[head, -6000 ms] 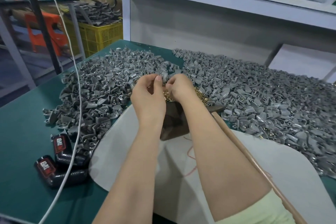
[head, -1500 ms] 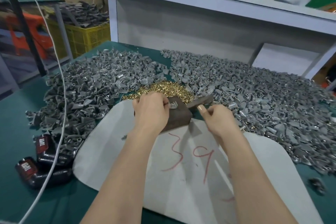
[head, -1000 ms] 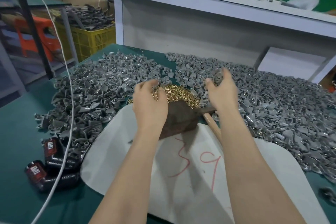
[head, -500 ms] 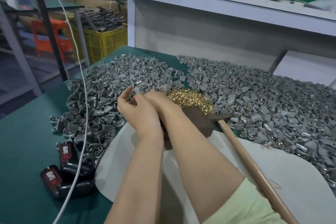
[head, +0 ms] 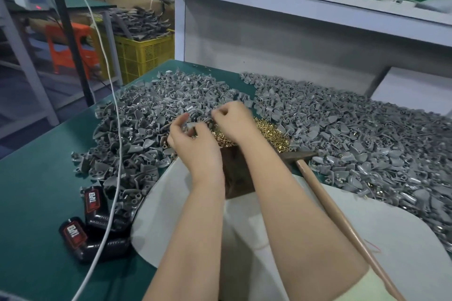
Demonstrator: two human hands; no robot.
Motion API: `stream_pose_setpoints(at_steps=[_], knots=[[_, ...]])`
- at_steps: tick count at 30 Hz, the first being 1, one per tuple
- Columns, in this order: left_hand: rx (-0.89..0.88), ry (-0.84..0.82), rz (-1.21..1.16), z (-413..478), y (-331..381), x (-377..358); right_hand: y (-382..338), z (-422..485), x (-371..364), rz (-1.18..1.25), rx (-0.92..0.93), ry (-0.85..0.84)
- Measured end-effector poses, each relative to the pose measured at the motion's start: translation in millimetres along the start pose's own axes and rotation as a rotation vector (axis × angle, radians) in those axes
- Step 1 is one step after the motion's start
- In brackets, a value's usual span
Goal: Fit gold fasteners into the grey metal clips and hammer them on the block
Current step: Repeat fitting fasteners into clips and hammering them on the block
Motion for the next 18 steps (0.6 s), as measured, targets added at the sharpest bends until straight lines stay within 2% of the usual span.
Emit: stream_pose_setpoints(at_steps=[2, 6, 8, 11, 12, 14, 16, 18], knots=[[-0.024, -0.131, 0.078, -4, -1, -4, 9, -14, 23, 0.092, 0.015, 0.063], [-0.132, -0.377, 0.19, -14, 0, -15, 23, -42, 52, 0.169, 0.103, 0.007], [-0.171, -0.422, 0.264, -17, -2, -16, 29, -52, 59, 0.21, 0.107, 0.004], [-0.149, -0.395, 0.274, -17, -3, -15, 38, -50, 60, 0.304, 0.047, 0.064], [-0.128, -0.385, 0.261, -16, -4, -14, 42, -44, 58, 0.266, 0.006, 0.119], [-0.095, -0.373, 0.245, -15, -4, -14, 50, -28, 48, 0.028, -0.106, 0.167], [-0.085, -0.368, 0.233, -15, -4, -14, 53, -13, 31, -0.214, -0.212, 0.031], [-0.092, -0.354, 0.218, -15, -4, -14, 51, -3, 13, -0.352, -0.296, -0.12]])
Point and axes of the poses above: each hand's wrist, its own z-axis towards the middle knuckle, its own x-axis out of the back of the hand, y = z × x, the point moved 2 cm from there along z, towards the middle knuckle, and after that the axes turned 8 degrees about -z, right-handed, at the moved point
